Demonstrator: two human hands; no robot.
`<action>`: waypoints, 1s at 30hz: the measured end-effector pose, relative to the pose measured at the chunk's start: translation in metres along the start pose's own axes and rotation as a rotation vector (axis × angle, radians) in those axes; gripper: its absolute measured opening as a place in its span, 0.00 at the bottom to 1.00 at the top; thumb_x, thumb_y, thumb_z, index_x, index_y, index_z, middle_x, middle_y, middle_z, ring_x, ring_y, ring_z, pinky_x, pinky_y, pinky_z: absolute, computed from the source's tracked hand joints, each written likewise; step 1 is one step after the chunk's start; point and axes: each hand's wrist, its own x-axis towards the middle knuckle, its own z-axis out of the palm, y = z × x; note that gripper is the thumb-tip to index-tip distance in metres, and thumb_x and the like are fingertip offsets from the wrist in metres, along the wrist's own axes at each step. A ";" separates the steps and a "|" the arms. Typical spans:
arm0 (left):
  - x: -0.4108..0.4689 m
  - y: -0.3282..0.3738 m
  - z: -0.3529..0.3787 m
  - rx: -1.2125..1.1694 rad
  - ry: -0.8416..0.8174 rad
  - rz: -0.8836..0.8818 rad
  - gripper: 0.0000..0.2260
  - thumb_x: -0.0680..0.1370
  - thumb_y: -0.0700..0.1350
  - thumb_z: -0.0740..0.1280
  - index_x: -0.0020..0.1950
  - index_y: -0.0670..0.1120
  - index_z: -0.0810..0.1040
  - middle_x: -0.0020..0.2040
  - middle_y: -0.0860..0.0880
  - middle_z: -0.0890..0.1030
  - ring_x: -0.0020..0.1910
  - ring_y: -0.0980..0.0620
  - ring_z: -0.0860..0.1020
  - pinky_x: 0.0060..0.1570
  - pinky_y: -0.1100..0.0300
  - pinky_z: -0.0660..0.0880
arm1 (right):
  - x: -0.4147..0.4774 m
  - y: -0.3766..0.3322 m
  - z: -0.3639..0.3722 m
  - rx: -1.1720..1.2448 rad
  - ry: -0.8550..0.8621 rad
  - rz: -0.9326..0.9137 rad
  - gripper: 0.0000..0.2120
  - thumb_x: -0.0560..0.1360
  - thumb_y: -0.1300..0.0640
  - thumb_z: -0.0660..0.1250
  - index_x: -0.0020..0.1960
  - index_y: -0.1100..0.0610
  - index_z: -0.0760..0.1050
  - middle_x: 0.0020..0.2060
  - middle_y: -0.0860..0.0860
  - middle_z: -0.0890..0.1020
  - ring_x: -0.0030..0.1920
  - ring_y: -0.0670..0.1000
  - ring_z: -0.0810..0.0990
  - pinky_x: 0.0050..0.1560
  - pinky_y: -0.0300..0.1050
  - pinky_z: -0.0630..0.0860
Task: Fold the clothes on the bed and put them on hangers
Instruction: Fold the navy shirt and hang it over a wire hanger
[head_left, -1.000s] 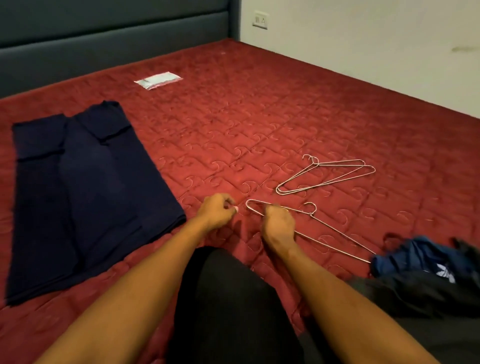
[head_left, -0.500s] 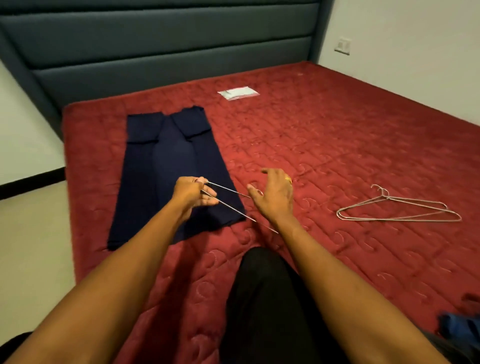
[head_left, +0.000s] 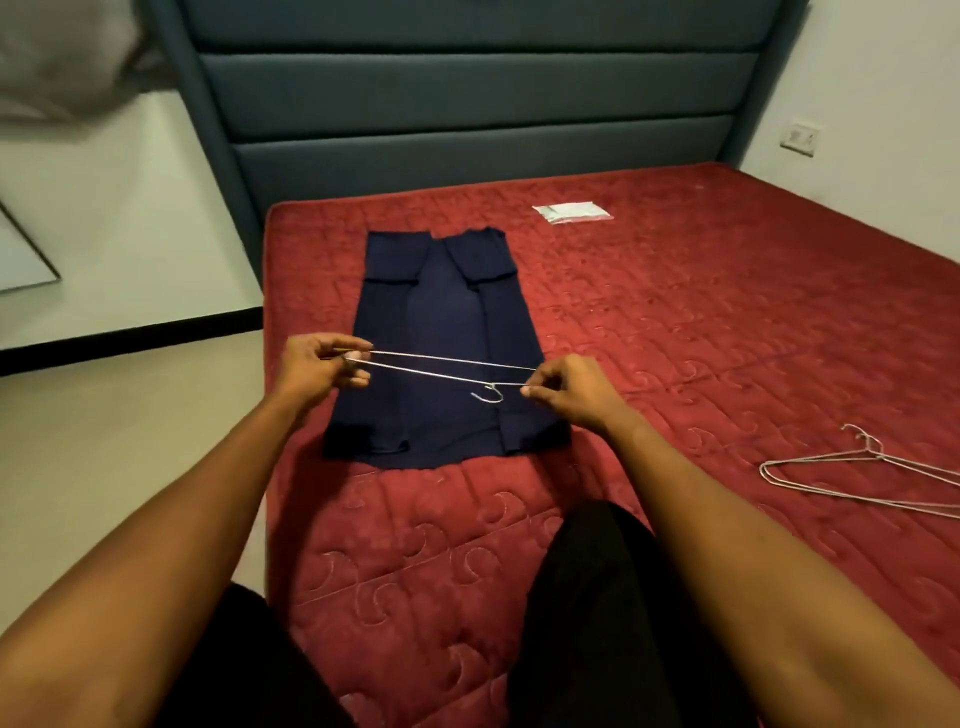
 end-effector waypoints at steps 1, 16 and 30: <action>-0.003 -0.006 -0.013 0.082 0.031 0.000 0.10 0.79 0.28 0.66 0.46 0.41 0.82 0.34 0.49 0.84 0.28 0.56 0.81 0.34 0.64 0.81 | 0.004 -0.009 0.002 -0.016 -0.025 -0.023 0.05 0.73 0.50 0.77 0.39 0.48 0.84 0.33 0.46 0.85 0.35 0.45 0.82 0.38 0.45 0.75; -0.038 -0.078 -0.014 1.166 -0.026 0.460 0.13 0.73 0.52 0.68 0.35 0.44 0.83 0.37 0.45 0.77 0.39 0.41 0.75 0.39 0.50 0.74 | -0.012 -0.015 0.065 -0.393 -0.254 0.019 0.07 0.68 0.54 0.71 0.47 0.50 0.81 0.43 0.50 0.85 0.46 0.59 0.84 0.44 0.51 0.81; -0.034 -0.091 0.014 1.228 -0.350 0.483 0.17 0.74 0.53 0.76 0.55 0.43 0.84 0.48 0.46 0.80 0.48 0.46 0.78 0.46 0.53 0.76 | -0.009 0.000 0.068 -0.756 -0.195 -0.172 0.15 0.72 0.43 0.71 0.52 0.51 0.82 0.50 0.52 0.84 0.52 0.59 0.84 0.43 0.48 0.75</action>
